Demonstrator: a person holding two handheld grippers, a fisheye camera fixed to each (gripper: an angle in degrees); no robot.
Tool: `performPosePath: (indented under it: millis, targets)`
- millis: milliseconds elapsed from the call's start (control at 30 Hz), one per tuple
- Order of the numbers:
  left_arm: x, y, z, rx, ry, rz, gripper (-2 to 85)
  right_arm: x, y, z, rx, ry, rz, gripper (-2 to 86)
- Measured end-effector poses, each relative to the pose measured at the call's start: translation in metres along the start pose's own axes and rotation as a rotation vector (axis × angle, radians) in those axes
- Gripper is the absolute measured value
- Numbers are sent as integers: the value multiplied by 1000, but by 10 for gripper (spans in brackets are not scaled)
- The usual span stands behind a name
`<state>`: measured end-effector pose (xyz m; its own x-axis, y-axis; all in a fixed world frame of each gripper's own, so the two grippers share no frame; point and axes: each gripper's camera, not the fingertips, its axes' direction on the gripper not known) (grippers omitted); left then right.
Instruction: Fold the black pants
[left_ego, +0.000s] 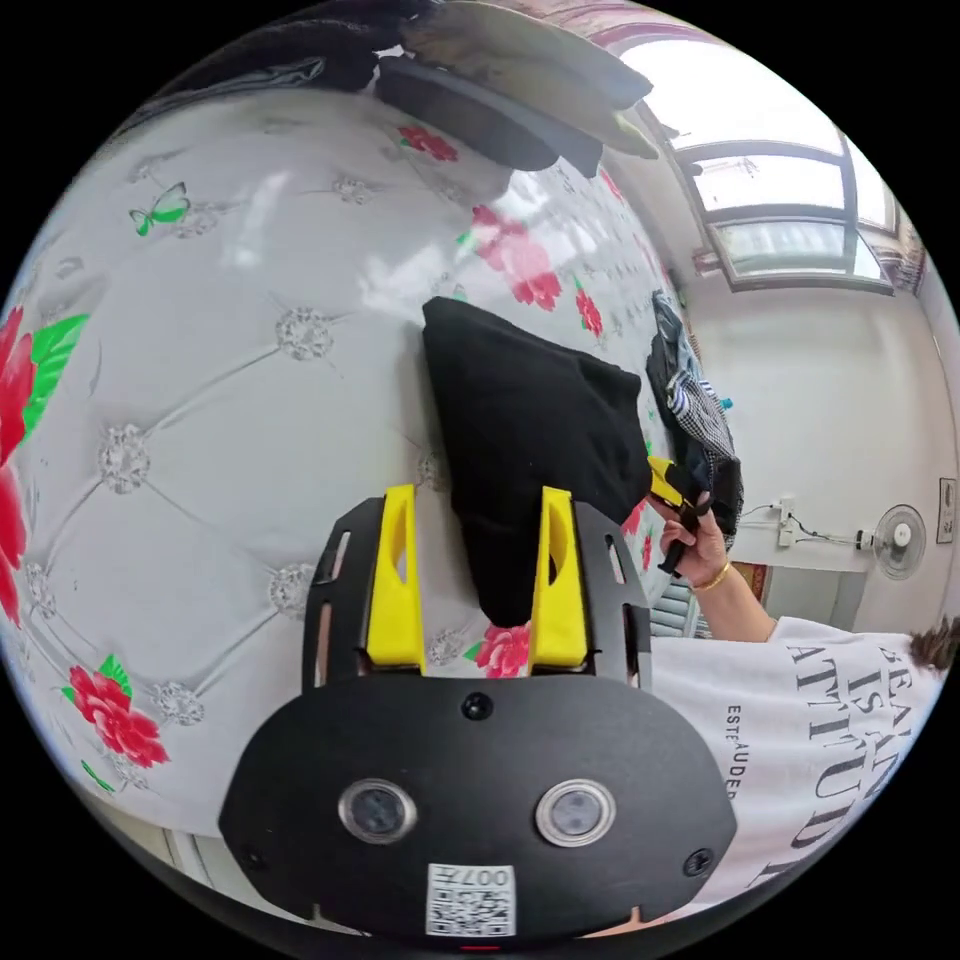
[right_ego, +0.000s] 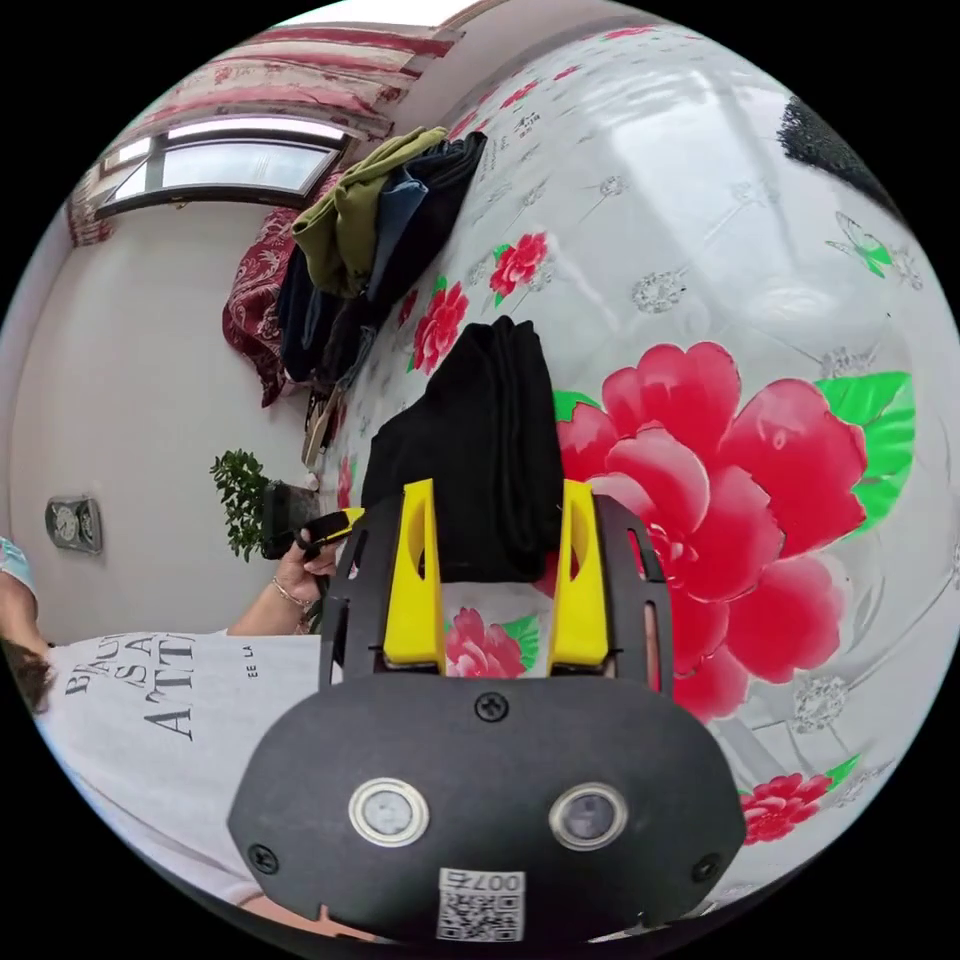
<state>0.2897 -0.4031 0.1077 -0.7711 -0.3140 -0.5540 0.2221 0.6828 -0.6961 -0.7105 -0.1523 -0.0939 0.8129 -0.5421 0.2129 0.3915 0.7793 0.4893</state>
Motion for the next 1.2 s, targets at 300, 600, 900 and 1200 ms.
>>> performPosePath:
  millis: [300,600,900,1200]
  targets:
    - [27,-18,18,7,42,67,61,-60,-71,-7,-151,162,-136,78]
    - [123,-38,-50,341,105,222,60,-294,-227,-61,-89,300,-621,64]
    - [195,-164,-118,785,122,236,68,-552,-416,-29,118,673,-908,60]
    - [152,-160,-15,479,-228,292,58,-390,-392,113,36,734,-666,52]
